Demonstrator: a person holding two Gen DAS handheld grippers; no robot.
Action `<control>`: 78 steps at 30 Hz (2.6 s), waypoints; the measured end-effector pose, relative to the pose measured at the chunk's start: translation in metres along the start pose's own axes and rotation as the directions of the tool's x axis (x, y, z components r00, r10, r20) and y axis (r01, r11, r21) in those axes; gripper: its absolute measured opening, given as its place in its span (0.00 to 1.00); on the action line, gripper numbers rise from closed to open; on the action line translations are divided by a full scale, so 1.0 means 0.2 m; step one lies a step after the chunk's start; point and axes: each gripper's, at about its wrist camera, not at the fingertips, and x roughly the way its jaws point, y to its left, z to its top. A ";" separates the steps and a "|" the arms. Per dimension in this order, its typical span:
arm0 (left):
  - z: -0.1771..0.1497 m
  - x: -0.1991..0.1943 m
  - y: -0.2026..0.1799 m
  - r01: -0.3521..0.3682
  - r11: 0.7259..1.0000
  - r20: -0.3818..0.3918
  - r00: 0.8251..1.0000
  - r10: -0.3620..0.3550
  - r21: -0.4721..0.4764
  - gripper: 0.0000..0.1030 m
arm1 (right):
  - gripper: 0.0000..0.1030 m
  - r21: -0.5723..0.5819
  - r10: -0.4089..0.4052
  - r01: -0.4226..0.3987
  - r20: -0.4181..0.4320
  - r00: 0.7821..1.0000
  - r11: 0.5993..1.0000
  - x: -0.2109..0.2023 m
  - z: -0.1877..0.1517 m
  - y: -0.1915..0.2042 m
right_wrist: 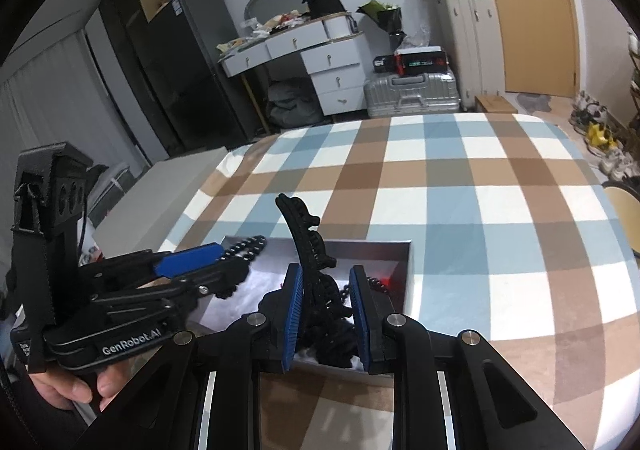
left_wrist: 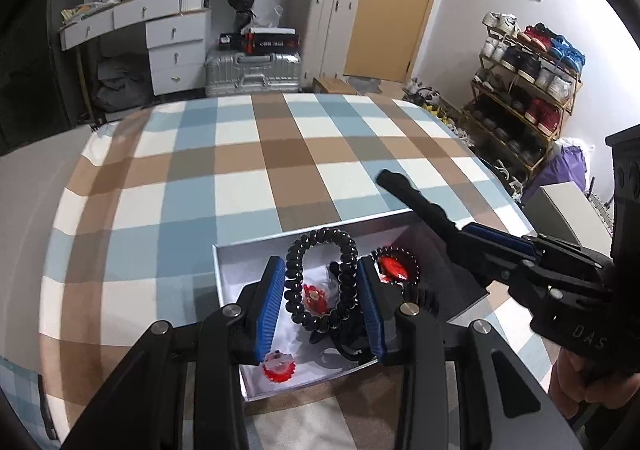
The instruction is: Organize jewelry
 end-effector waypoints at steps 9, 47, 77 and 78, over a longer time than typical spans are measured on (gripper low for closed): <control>0.00 0.05 -0.01 0.004 1.000 -0.011 1.000 -0.004 -0.003 0.34 | 0.24 -0.025 -0.023 0.023 -0.016 1.000 0.999 0.03 -0.03 0.01; -0.15 -0.29 -0.01 -0.277 0.946 0.579 0.749 0.322 -0.168 0.86 | 1.00 -0.032 -0.150 0.200 0.549 0.822 0.979 -0.31 -0.19 0.04; -0.24 -0.16 -0.08 -0.279 0.950 0.513 0.801 0.309 -0.137 0.86 | 1.00 -0.121 -0.131 0.211 0.471 0.872 0.970 -0.20 -0.24 -0.01; -0.24 -0.16 -0.08 -0.276 0.952 0.513 0.803 0.304 -0.133 0.86 | 1.00 -0.121 -0.130 0.209 0.467 0.875 0.970 -0.19 -0.24 -0.01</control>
